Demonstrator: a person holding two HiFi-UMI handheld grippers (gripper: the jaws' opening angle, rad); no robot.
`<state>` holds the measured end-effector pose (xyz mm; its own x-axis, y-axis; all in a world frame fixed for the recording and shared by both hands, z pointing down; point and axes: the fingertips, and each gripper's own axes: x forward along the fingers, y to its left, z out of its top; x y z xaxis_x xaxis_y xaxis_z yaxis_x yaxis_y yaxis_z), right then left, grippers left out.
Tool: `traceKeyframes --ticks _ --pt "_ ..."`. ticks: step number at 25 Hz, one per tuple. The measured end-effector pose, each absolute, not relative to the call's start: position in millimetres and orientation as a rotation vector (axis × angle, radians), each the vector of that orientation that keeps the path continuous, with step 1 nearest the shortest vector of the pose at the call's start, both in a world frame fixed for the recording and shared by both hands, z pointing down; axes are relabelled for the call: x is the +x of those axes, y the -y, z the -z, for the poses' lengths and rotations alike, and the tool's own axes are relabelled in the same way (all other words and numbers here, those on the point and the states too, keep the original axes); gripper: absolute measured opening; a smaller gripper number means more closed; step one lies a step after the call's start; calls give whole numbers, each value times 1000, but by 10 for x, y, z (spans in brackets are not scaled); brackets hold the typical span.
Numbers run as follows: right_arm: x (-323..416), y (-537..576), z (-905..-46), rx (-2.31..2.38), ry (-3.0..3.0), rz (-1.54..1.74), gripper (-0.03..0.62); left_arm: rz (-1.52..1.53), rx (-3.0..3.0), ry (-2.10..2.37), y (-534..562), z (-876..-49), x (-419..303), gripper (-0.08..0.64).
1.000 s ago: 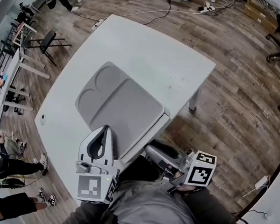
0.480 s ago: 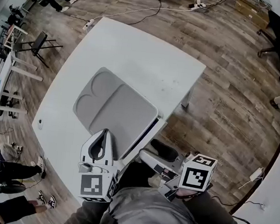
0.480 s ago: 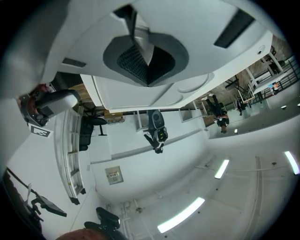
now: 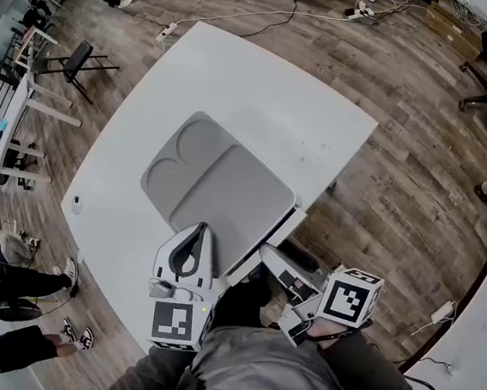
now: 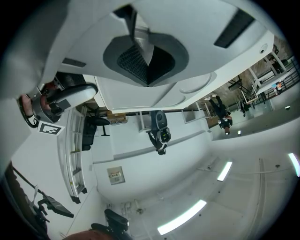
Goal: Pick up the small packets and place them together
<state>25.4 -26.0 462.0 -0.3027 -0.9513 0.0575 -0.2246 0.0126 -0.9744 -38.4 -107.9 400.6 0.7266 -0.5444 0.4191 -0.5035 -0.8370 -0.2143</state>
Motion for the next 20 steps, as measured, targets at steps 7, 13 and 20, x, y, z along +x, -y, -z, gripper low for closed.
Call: traceKeyframes --ticks 7,13,20 --pt "250 152 -4616 -1193 -1559 1353 215 727 -2836 -877 1080 -4005 -422 0" --pt "270 2 -4582 -1198 -1536 1339 209 725 -2832 -879 1117 -3983 -444 0" --pt "339 -366 -4597 -1218 -1508 1323 204 731 -2810 -882 1068 -4021 -419 0"
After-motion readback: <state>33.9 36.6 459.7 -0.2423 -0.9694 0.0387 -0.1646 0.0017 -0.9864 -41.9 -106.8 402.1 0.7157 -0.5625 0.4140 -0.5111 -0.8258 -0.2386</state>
